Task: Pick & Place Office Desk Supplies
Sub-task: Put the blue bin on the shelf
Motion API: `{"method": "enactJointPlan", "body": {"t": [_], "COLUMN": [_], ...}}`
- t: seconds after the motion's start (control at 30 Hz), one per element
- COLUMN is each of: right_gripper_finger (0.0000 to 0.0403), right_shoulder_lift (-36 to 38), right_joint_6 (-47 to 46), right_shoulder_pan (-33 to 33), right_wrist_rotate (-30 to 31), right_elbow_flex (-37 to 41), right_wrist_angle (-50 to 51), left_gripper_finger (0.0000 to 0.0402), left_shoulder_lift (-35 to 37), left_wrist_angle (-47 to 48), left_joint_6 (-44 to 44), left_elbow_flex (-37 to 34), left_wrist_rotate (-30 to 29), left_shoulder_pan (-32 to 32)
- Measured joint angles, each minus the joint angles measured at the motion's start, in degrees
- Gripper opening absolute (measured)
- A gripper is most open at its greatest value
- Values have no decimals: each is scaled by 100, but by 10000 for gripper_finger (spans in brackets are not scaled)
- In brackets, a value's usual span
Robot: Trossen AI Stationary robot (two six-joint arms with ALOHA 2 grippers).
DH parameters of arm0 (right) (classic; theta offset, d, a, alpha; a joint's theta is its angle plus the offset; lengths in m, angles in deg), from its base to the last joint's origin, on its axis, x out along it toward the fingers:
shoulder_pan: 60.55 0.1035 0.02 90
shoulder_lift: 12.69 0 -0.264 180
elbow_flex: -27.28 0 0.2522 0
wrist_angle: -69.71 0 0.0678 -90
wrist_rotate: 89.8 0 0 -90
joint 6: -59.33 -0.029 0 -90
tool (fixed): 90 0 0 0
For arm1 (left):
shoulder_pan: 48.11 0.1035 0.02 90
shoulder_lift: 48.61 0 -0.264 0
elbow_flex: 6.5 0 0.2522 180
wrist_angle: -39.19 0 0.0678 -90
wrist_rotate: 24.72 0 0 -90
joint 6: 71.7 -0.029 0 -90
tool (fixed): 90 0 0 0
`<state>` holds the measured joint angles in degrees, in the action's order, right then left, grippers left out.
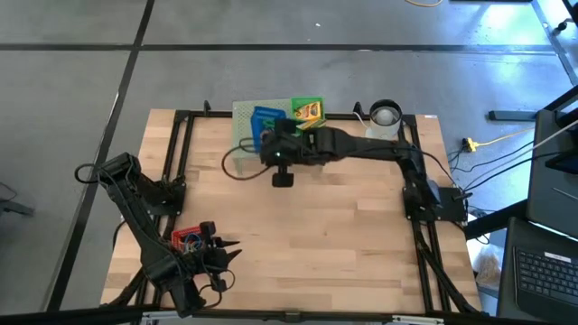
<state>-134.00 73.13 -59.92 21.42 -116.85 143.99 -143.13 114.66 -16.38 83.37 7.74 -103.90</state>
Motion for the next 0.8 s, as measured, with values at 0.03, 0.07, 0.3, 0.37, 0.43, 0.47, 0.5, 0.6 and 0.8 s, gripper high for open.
{"method": "enactJointPlan", "body": {"t": [0.03, 0.07, 0.3, 0.37, 0.43, 0.47, 0.5, 0.6, 0.8], "right_gripper_finger": [10, 10, 10, 10, 10, 10, 10, 10, 10], "right_shoulder_lift": [-17, -31, -185, -202, -223, -227, -235, -245, -243], "right_joint_6": [12, 17, 64, 59, 57, 57, 57, 57, -111], "right_shoulder_pan": [-63, -120, -361, -396, -431, -451, -466, -498, -587], "right_wrist_rotate": [-102, -183, -279, -284, -321, -377, -450, -547, -584], "right_elbow_flex": [0, 2, 2, 2, 2, 2, 2, 2, 2], "right_wrist_angle": [-30, -31, -136, -58, -78, -90, -81, -76, -87], "left_gripper_finger": [97, 97, 97, 97, 97, 97, 97, 97, 97], "left_shoulder_lift": [0, 0, 0, 0, 0, 0, 0, 0, 0], "left_wrist_angle": [1, 1, 9, 9, 19, 22, 22, 22, 20], "left_joint_6": [-29, -49, -189, -250, -257, -257, -257, -257, -255], "left_elbow_flex": [0, 0, 0, 0, 0, 0, 0, 0, 0], "left_wrist_rotate": [-1, -22, -151, -153, -153, -153, -153, -153, -153], "left_shoulder_pan": [7, 17, 44, 44, 44, 44, 44, 44, 44]}}
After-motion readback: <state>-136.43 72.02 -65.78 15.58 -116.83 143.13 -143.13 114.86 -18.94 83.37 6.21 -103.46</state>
